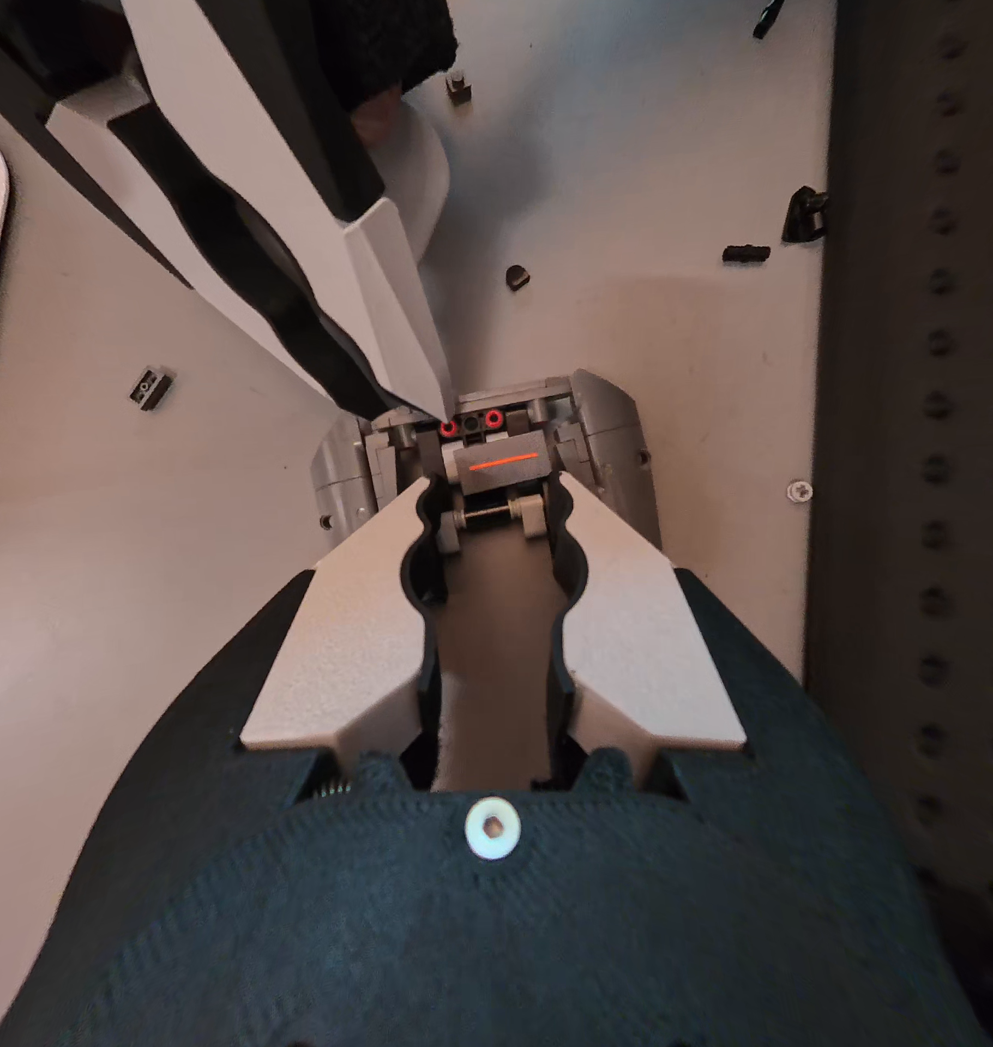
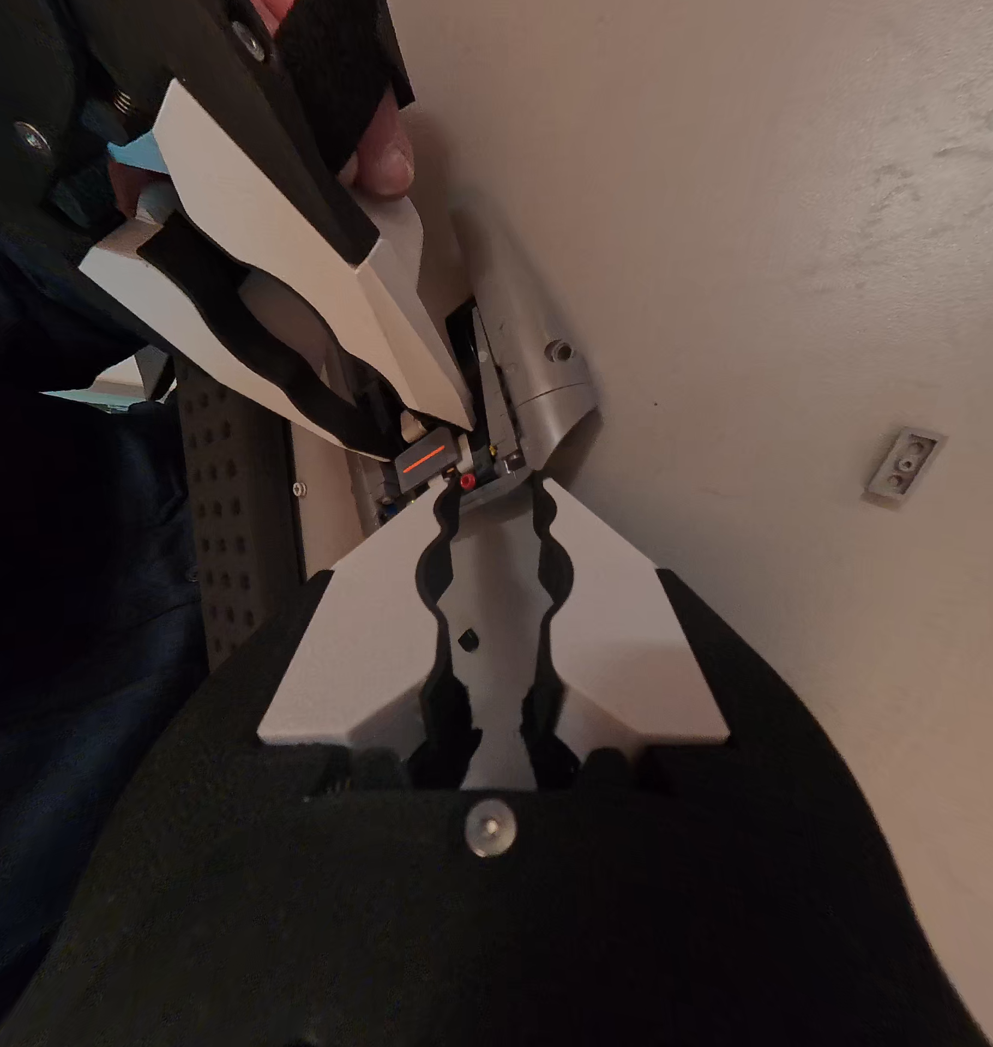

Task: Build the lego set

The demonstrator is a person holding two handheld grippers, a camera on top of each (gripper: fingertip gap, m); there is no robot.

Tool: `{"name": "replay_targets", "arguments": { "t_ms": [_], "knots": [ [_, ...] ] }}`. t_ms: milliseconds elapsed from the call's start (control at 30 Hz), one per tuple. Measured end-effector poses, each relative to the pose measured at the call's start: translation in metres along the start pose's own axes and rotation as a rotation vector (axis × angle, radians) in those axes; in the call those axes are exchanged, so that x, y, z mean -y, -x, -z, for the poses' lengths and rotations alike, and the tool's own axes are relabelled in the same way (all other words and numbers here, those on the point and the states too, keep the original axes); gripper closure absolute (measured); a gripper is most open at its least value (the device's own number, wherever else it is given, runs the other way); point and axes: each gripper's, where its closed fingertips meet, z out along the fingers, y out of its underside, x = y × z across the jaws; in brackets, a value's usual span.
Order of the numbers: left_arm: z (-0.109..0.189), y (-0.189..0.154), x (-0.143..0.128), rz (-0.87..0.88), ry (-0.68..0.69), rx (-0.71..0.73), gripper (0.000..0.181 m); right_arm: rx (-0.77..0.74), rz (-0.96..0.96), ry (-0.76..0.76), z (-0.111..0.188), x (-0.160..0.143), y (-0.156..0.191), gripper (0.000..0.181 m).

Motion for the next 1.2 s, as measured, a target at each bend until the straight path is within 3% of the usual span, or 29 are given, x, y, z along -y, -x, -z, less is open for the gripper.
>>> {"name": "replay_targets", "arguments": {
  "t_ms": [567,1200],
  "knots": [
    [-0.0012,0.0017,0.0003,0.004,0.007,0.011,0.163,0.006,-0.001,0.014,-0.0021,-0.0027,0.0002,0.157],
    [-0.0030,0.0071,0.0029,-0.023,0.037,-0.022,0.171,0.012,0.006,0.030,-0.0030,-0.0065,0.0023,0.154]
  ]
}}
